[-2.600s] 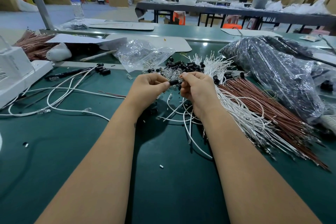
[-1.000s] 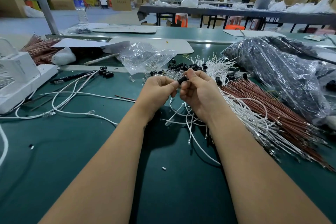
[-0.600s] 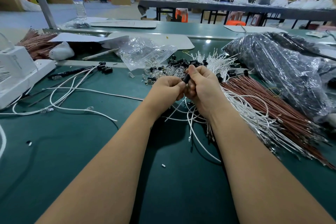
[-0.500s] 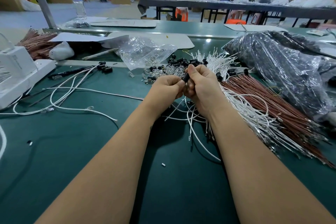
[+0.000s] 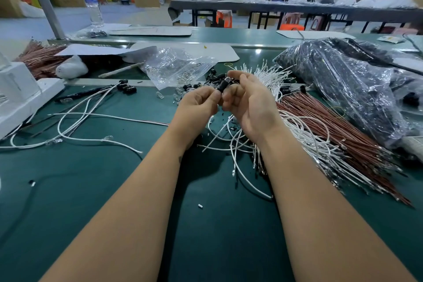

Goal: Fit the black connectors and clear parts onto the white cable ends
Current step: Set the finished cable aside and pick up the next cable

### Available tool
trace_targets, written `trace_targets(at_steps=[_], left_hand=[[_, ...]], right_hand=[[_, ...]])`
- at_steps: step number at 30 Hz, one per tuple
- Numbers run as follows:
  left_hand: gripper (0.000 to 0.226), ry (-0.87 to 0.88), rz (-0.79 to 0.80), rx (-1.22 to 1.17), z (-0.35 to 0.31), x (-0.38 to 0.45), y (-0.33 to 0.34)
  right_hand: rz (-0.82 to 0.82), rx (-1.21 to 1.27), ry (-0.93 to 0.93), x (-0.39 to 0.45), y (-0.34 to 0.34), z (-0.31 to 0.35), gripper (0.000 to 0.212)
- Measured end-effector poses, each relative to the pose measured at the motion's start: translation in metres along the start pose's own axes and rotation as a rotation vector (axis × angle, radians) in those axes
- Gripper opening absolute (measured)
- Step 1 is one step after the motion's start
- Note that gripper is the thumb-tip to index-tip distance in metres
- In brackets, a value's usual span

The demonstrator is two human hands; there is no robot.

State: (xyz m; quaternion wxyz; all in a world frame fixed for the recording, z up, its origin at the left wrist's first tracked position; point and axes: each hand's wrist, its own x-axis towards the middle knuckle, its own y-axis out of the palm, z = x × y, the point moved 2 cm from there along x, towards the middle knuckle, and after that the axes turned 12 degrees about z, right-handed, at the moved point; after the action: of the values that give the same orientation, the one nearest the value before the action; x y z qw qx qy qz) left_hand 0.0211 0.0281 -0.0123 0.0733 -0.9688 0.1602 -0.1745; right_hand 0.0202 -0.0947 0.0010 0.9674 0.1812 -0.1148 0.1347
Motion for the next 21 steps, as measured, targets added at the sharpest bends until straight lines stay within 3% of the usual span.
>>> trace_targets(at_steps=[4,8,21], left_hand=[[0.020,0.021,-0.030,0.033,0.000,-0.002,0.001],[0.023,0.012,-0.010,0.028,0.000,-0.002,0.000],[0.025,-0.001,0.043,0.046,-0.001,-0.002,0.001]], right_hand=[[-0.087,-0.301,-0.044,0.000,0.006,-0.001,0.003],[-0.233,-0.691,-0.166,-0.001,0.015,-0.005,0.018],[-0.262,-0.740,-0.193,-0.007,0.018,-0.006,0.016]])
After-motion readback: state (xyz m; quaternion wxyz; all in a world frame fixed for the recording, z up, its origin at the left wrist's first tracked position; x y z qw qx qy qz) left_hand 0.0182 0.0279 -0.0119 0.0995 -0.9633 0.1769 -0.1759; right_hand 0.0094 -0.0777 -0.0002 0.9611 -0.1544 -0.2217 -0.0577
